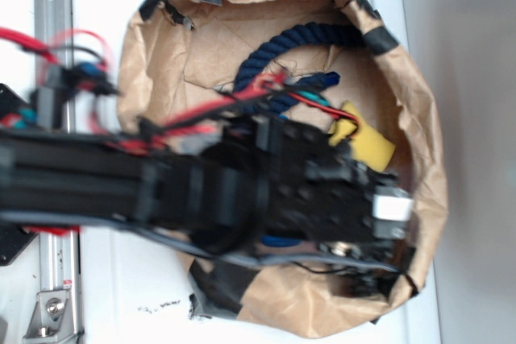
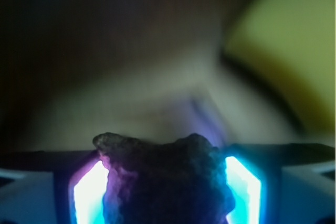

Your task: Grab the rock.

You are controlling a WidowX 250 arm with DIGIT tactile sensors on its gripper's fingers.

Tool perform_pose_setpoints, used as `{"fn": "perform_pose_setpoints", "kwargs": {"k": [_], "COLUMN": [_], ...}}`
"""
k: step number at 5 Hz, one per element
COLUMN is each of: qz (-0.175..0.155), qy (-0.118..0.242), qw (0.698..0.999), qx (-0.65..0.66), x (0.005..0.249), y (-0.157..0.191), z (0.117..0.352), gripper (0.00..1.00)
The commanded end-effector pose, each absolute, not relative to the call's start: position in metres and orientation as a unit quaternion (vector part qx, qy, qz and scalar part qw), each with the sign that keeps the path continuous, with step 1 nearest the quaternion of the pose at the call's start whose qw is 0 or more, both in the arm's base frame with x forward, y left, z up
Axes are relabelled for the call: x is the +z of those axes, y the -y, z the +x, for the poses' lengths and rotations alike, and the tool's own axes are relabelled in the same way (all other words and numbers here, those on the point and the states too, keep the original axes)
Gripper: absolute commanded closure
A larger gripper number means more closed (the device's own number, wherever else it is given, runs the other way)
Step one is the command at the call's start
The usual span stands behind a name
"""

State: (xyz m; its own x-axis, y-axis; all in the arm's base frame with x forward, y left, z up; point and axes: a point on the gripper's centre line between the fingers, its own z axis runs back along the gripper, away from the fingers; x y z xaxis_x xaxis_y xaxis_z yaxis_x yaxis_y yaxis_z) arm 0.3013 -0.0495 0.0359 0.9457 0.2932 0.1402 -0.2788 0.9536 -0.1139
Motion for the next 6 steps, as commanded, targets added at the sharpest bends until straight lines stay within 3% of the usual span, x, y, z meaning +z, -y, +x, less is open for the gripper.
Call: {"fn": "perform_pose_setpoints", "kwargs": {"k": [1,2,3,4,6], "qz": [-0.006,0.004,0.021,0.035,0.031], "qy": [0.112,0.108,0.088,0.081,0.105], "qw": [0.990,0.992,0.995,0.995,0.993], "qx": [0.090,0.064,0.044,0.036,0.042], "x": [0.140,0.168,0.180,0.182,0.176], "y": [-0.020,-0.032,-0.026,-0.025,-0.025], "z": [0.258,0.253,0.262,0.262,0.254], "gripper": [1.00,1.00,1.00,1.00,1.00]}}
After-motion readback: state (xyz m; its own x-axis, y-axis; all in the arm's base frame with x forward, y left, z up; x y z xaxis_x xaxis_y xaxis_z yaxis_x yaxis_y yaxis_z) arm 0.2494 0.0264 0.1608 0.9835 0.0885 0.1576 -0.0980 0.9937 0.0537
